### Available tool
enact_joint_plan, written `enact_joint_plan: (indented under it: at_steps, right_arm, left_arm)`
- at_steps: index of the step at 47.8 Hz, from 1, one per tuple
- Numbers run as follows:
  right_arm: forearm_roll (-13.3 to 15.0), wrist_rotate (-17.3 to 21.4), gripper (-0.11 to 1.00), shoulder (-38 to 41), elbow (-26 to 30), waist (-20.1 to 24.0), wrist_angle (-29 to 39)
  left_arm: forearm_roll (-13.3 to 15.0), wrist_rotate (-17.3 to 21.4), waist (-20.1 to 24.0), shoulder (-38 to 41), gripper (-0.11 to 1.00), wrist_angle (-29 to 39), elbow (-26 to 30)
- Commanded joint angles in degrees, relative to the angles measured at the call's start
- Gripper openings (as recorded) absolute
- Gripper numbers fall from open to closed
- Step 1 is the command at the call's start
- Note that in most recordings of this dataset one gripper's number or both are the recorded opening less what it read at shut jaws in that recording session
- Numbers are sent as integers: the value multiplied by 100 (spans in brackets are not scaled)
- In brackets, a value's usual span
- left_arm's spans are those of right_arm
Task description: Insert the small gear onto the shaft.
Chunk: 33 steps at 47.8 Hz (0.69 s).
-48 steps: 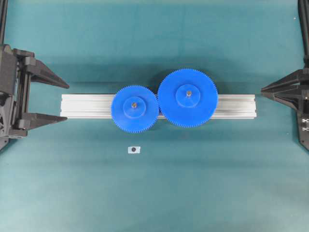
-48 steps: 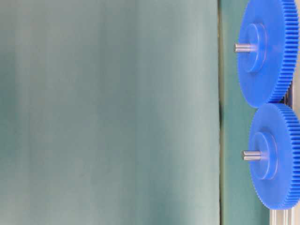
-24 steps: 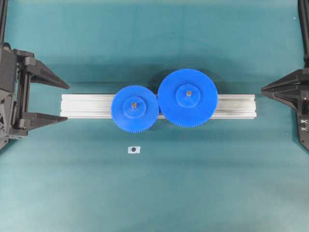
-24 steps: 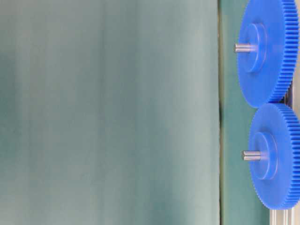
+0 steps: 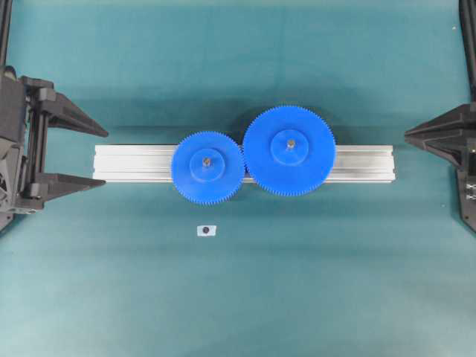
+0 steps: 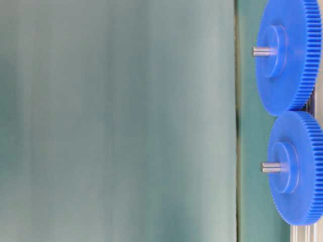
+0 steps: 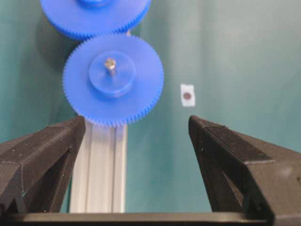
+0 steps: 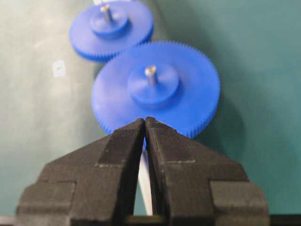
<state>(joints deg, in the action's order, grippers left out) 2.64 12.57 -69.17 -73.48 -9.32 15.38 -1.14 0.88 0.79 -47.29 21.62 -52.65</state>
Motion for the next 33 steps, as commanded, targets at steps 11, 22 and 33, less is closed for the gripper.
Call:
enact_joint_plan:
  at_steps: [11,22,33]
  right_arm:
    - [97,-9,18,-9,114,-26,-97]
    - [105,-9,18,9,123,-35,-18]
    - [97,26,18,-35,97,-35,-132]
  left_arm:
    - [-9,9,-18,35,89,-123,53]
    - [-9,0,-18,44,89,-158,79]
    - [-9,9,-18,26,89,-158,62]
